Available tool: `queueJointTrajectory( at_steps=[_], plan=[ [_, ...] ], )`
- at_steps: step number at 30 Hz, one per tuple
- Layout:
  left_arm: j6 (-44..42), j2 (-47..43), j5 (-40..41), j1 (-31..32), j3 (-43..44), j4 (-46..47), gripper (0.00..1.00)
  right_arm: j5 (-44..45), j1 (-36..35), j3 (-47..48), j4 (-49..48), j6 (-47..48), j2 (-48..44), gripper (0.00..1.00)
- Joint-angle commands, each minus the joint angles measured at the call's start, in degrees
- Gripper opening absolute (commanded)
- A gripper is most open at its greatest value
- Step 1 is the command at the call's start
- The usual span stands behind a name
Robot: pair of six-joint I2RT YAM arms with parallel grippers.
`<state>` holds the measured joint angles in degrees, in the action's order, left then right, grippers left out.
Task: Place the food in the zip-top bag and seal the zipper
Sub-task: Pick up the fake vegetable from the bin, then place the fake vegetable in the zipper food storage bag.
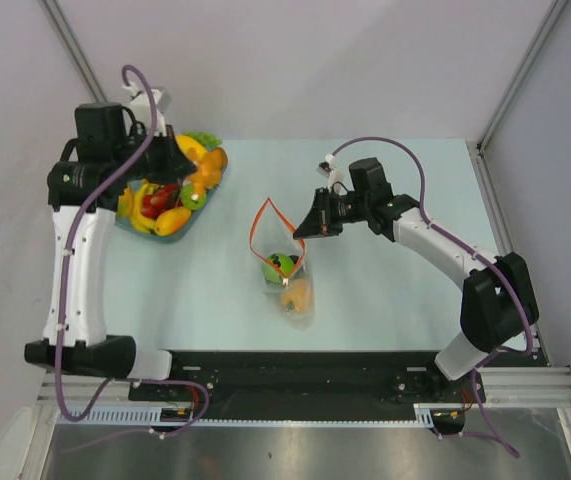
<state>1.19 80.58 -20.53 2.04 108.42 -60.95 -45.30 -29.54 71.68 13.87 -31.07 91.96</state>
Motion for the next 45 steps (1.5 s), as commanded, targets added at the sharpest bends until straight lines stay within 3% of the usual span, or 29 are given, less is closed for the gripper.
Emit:
queueJointTrajectory(
  at_steps=[1,6,10,20,25,30,40,45],
  plan=[
    [4.3,-3.7,-12.6,8.2,-5.7,1.4,0.0,-0.2,-0.4,0.3,-2.8,-0.5,-2.6,0.0],
    [6.7,-4.9,-23.1,15.1,-12.5,3.5,0.0,-0.3,-0.7,0.4,-3.2,-0.7,-3.2,0.0],
    [8.9,-2.6,-24.0,18.4,-15.5,3.3,0.0,0.6,-1.0,0.4,-3.8,-0.7,-4.5,0.0],
    [11.5,2.0,-21.4,18.8,-16.1,0.8,0.0,2.9,-1.0,0.7,-1.5,1.8,-6.4,0.0],
    [9.1,-0.5,-24.0,14.6,-15.0,-1.9,0.0,4.2,-0.7,0.3,-0.1,2.9,-6.9,0.0],
    [7.3,-0.8,-22.8,13.9,-14.6,-6.6,0.0,4.4,-0.8,1.2,-1.0,1.6,-6.1,0.0],
    [22.7,1.2,-14.3,16.0,-15.3,3.9,0.0,1.6,-2.6,2.6,-2.5,0.5,-6.0,0.0],
    [26.0,5.4,-10.6,18.3,-14.1,5.8,0.0,1.5,-2.7,3.3,-2.7,0.4,-5.7,0.0]
  ],
)
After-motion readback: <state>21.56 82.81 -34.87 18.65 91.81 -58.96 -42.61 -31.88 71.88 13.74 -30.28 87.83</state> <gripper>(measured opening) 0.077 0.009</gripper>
